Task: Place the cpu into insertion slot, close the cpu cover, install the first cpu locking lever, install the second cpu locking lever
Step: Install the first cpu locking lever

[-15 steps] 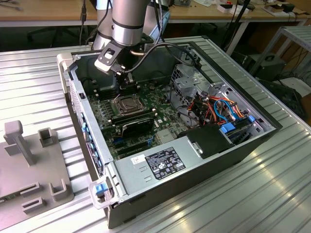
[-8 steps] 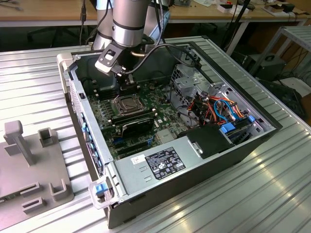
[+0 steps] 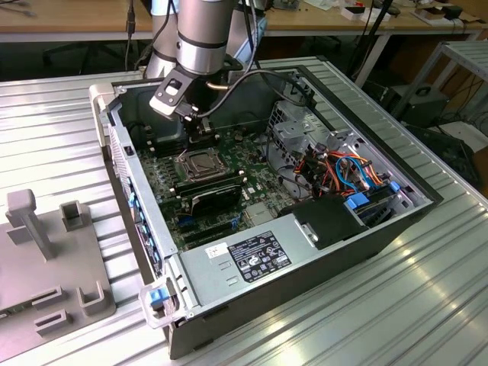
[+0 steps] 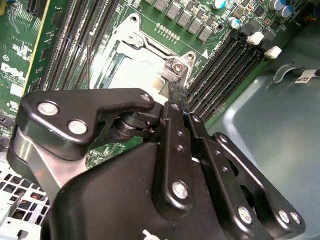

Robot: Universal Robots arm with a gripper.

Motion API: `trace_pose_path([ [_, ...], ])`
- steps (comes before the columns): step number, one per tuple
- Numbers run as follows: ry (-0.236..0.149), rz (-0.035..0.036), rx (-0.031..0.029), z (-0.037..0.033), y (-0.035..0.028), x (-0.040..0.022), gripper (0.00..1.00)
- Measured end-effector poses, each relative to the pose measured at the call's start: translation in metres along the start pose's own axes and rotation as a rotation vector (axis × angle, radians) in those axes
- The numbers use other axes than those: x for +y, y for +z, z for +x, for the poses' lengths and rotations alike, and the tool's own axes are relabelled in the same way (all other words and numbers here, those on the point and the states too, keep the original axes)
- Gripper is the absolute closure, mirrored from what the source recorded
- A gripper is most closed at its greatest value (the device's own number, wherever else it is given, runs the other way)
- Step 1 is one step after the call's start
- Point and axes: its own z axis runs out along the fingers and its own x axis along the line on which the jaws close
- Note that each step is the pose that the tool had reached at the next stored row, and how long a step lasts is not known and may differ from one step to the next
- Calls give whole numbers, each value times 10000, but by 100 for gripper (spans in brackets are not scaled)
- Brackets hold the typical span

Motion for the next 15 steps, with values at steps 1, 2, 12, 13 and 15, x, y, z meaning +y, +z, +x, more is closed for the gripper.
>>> trace_pose_path([
  [1, -10, -1, 0, 0, -10, 0, 89],
  [2, -25, -1, -3, 0, -35, 0, 89],
  [12, -99, 0, -159, -94, -257, -6, 89],
  [13, -101, 0, -159, -124, -259, -7, 89],
  [15, -105, 0, -161, -198, -260, -8, 89],
])
